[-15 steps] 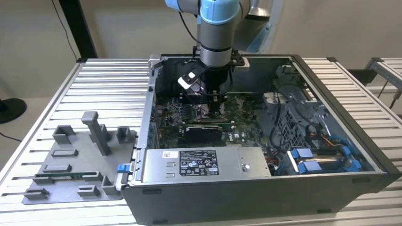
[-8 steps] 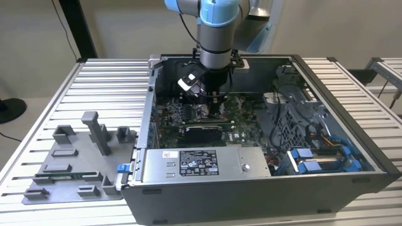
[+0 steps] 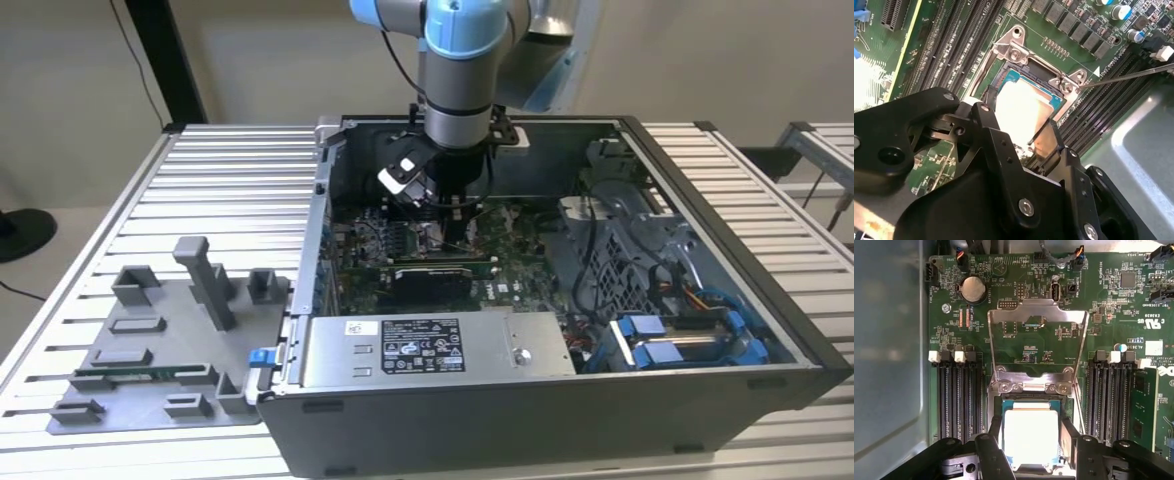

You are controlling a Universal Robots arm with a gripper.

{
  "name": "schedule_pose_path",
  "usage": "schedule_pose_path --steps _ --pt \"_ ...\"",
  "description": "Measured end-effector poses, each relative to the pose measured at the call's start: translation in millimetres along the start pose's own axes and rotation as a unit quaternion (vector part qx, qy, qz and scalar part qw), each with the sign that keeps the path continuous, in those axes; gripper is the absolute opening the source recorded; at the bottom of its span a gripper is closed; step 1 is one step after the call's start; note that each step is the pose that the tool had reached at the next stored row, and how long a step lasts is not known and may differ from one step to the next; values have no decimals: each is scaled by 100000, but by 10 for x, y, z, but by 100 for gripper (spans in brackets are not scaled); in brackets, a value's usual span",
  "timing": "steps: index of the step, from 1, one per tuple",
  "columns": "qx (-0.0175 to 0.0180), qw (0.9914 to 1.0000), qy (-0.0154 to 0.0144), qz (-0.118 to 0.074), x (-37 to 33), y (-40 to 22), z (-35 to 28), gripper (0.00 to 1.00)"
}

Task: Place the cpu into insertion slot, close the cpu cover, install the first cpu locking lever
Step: 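Place the cpu into insertion slot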

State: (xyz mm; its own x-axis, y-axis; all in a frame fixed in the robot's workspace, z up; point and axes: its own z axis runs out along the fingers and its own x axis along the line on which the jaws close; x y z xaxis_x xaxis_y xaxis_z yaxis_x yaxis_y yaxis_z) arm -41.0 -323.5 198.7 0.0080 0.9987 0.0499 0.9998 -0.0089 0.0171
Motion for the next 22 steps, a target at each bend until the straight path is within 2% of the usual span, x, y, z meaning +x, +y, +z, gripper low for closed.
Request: schedule_pose_path --steps 22 --pt "10 100000 1 -57 -13 0 17 0"
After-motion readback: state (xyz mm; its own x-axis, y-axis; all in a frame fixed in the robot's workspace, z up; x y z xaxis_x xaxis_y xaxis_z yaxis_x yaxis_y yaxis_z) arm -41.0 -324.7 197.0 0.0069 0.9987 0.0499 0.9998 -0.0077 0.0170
